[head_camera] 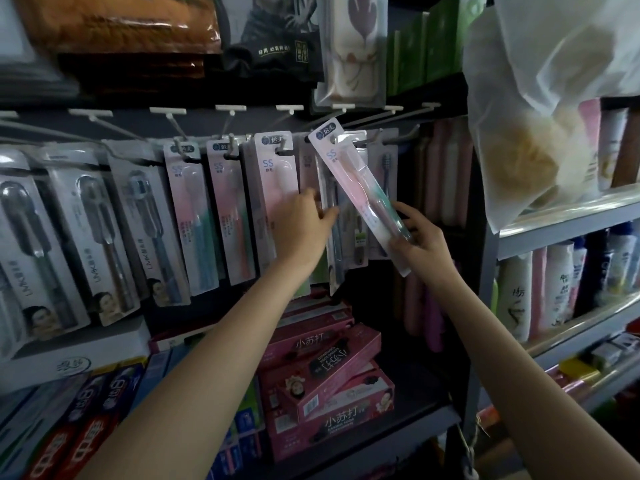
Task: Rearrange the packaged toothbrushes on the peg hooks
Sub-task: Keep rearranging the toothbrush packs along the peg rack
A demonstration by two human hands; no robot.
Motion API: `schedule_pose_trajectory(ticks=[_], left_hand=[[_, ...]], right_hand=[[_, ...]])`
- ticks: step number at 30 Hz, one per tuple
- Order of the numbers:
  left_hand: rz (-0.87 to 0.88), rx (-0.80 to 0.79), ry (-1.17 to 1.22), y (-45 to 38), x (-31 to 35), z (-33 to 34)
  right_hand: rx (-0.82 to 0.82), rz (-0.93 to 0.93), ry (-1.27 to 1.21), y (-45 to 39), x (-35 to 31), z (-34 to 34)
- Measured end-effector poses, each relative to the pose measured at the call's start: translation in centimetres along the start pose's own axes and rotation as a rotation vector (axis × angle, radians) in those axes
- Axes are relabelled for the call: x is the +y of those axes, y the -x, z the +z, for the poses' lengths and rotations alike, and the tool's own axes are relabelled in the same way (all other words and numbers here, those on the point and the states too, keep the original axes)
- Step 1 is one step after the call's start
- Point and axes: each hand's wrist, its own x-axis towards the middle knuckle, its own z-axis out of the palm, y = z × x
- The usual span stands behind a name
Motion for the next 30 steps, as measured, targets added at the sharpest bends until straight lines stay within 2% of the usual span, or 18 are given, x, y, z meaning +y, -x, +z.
schedule_pose_trajectory(ticks=[2,4,7,11,15,22,26,30], left_hand=[[-0.020,-0.029,-0.089,0.0,0.2,0.4],[-0.014,-0.015,-0.076,0.1,0.1,0.6],[0.043,0.003,0.078,1.0,-0.1,0.5],[-0.003,0.068,0.323,1.3,-0.1,-0.9],[0.059,0.102,0.234,2.0,-1.1,-1.6],[0.212,-0.117,0.168,6.6,-5.2,-2.3],[0.181,-0.099,0.168,8.4,-8.0,-4.0],[0.233,-0.084,0.175,8.5,-8.3,-5.5]], right_hand=[[-0.004,0.000,0.023,0.1,0.0,0.0],[-0.001,-0.001,0.032,0.1,0.0,0.0],[0.018,-0.023,0.056,0.3,-0.1,0.1],[0.026,-0.056,0.071,1.1,-0.3,1.3],[0.031,-0.103,0.082,1.8,-0.5,2.5],[0.015,-0.067,0.019,2.9,-0.4,4.0],[-0.033,0.022,-0.013,4.0,-0.7,6.0],[-0.063,0.107,-0.044,4.4,-1.4,7.7]])
